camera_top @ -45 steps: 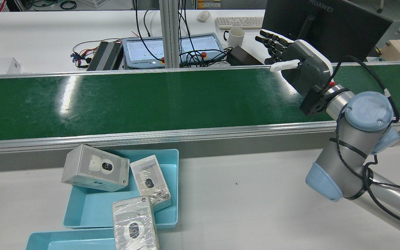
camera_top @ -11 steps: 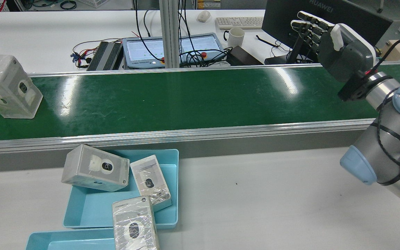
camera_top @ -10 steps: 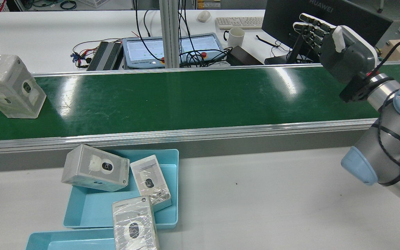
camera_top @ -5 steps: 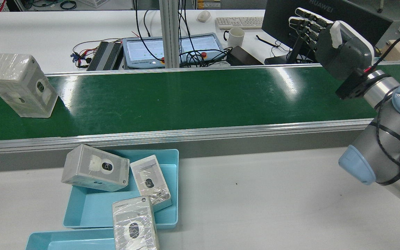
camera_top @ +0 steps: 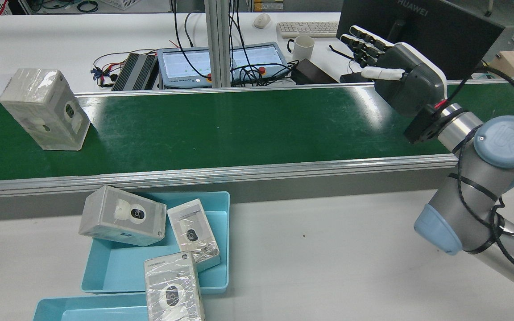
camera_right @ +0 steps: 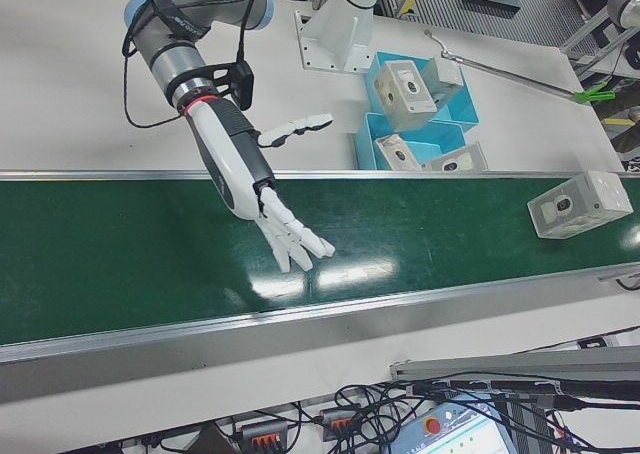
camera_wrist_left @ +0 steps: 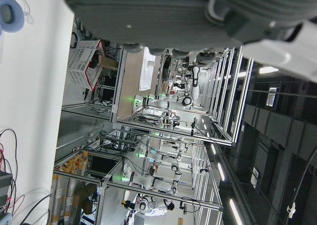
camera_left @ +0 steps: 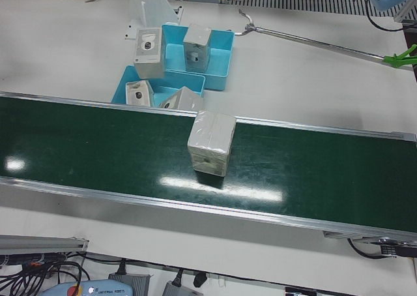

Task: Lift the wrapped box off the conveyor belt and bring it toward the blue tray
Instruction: 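Swing the right hand down toward the belt, palm facing the box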

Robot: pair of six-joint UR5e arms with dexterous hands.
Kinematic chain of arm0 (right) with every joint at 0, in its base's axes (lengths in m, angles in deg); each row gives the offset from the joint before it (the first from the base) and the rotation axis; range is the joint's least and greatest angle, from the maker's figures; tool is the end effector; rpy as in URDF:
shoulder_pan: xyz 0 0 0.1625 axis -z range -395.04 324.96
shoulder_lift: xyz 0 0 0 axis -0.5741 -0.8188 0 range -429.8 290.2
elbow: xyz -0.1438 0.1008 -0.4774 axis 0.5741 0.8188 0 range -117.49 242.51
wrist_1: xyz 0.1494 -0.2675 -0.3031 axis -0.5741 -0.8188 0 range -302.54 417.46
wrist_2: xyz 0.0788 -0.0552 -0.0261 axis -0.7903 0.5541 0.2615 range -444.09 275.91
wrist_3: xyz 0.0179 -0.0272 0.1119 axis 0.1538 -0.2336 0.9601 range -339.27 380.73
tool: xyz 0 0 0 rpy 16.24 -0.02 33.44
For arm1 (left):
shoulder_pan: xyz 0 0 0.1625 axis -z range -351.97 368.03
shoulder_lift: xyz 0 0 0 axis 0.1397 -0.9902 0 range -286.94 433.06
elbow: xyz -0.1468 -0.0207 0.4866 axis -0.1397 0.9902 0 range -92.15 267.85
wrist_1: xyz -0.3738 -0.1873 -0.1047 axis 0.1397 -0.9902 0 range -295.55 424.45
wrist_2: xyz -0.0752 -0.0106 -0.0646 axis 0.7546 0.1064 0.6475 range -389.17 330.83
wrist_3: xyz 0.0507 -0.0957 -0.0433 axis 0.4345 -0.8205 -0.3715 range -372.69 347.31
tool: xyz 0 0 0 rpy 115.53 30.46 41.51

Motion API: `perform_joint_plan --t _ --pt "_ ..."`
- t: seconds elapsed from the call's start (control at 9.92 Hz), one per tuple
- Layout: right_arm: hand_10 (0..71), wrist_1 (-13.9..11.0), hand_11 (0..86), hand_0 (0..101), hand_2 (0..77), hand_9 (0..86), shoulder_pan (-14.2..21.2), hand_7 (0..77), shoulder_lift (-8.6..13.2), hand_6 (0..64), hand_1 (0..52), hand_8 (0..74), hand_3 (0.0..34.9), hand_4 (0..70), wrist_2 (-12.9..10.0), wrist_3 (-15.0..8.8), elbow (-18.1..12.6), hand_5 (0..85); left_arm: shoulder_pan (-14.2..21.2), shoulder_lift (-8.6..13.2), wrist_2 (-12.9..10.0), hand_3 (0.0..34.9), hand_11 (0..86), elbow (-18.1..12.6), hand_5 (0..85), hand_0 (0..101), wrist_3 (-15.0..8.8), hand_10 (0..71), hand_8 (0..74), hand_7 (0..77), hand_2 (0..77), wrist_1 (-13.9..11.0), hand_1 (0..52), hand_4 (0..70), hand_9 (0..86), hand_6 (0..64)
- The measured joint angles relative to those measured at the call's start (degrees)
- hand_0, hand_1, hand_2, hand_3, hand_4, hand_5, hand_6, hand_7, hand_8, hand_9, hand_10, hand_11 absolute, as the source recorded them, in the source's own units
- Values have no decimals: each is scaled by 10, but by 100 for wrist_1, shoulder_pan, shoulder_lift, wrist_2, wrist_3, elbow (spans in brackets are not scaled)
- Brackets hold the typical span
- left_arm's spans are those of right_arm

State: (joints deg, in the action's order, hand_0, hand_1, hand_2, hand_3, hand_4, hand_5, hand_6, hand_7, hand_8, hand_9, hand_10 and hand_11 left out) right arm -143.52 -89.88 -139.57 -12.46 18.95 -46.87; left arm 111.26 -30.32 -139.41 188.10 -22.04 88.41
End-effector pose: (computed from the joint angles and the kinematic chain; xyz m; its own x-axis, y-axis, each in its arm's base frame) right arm -0.2228 -0.6115 0.4376 -0.9531 0.2941 -0.0711 0.1543 0.2704 -0.9503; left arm -0.2282 -0.5648 0.5935 -0.9791 -0.1195 0.1646 -0.1627 -0.0256 -0.9863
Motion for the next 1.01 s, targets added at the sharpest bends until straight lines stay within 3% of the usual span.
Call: perform_joint_plan --t 0.2,0.3,0.5,0.71,1.01 --pt "0 13 11 465 104 54 285 114 358 55 136 60 0 71 -10 -229 122 60 0 0 0 0 5 0 11 0 0 5 5 5 5 0 0 0 5 5" --pt "0 4 11 466 120 54 410 158 534 55 136 65 0 93 -22 -315 177 98 0 0 0 0 5 0 11 0 0 0 5 5 5 0 0 0 5 5" --pt "0 -7 11 466 125 54 683 158 821 55 125 65 0 93 -296 -453 335 82 0 0 0 0 5 0 11 0 0 0 5 5 11 0 0 0 5 5" --pt "0 -5 11 466 114 54 978 158 937 55 120 49 0 104 -730 -501 438 87 0 0 0 0 5 0 11 0 0 5 5 5 11 0 0 0 5 5" --pt "0 6 11 467 98 54 1116 158 977 55 125 49 0 104 -899 -513 468 87 0 0 0 0 5 0 11 0 0 5 5 5 11 0 0 0 5 5"
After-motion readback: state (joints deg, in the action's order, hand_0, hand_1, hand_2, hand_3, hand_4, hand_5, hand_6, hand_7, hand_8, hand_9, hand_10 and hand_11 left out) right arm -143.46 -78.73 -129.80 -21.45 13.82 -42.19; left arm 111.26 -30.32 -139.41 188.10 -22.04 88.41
